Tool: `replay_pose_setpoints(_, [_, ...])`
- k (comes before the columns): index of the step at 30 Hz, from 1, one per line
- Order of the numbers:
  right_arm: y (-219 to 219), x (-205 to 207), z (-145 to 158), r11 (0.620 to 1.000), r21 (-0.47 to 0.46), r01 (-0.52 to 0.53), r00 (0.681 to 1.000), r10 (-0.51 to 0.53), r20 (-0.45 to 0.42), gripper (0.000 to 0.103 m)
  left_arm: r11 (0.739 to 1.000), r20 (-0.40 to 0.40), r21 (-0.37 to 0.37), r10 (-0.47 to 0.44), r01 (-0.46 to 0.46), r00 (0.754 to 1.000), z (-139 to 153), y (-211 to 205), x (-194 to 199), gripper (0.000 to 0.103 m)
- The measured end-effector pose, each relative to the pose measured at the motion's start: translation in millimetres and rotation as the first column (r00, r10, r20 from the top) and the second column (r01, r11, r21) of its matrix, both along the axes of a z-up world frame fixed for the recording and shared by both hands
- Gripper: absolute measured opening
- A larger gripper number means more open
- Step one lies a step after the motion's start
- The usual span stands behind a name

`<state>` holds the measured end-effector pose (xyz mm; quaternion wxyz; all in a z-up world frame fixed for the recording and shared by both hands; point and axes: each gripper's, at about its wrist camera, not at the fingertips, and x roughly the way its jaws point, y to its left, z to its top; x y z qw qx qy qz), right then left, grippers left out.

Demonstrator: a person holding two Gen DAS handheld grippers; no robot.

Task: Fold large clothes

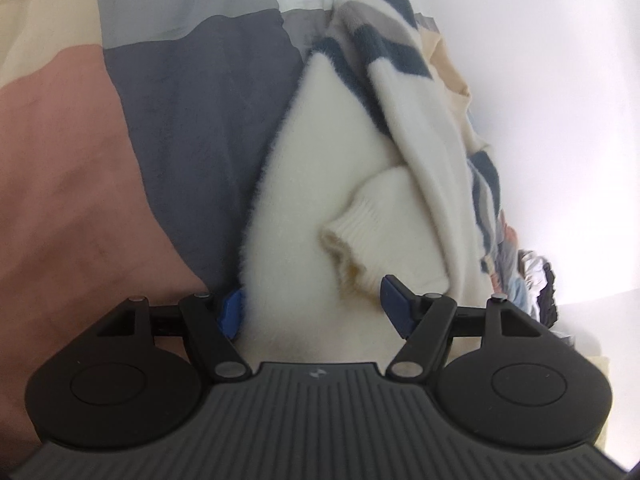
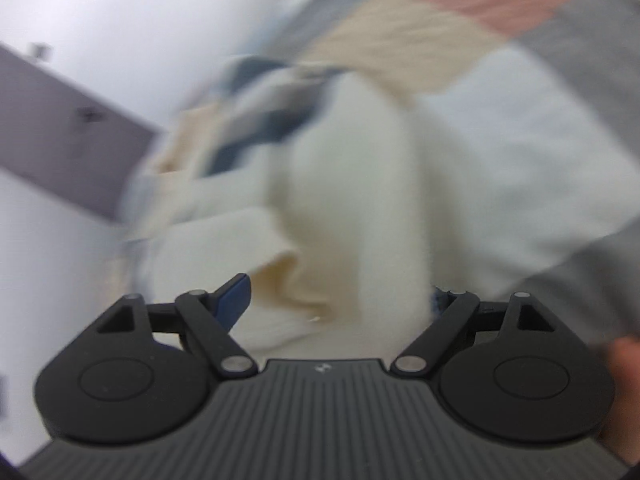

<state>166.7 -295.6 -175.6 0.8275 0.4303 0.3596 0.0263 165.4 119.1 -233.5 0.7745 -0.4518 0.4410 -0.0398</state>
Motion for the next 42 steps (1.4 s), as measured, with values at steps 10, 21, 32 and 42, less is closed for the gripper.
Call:
replay_pose_setpoints(10, [-12,6,-38,0.991,-0.079,0.110,0.969,-0.125,-0.212,0.052,0.995,-0.010,0.077,-0.061,0.062,0.998,-4,-15,13,0.071])
replay_pose_setpoints(21, [-25,-8,-8,0.980,0.185,0.073,0.991,-0.092,0.100,0.019,1.000,0.230,-0.006,0.021,-0.020,0.973,23,-6,3,0.016])
replay_pose_setpoints(32, [-42,-18,40,0.931,0.352,-0.102,0.962,0.001,0.274,0.018,0.989,0.419,-0.125,0.130,-0.085,0.899,84,32,-26,0.014])
replay_pose_setpoints(42, [-54,-70,113,0.915,0.332,-0.230,0.905,0.075,0.420,0.018,0.993,0.579,-0.122,0.063,0.009,0.813,165,36,-77,0.014])
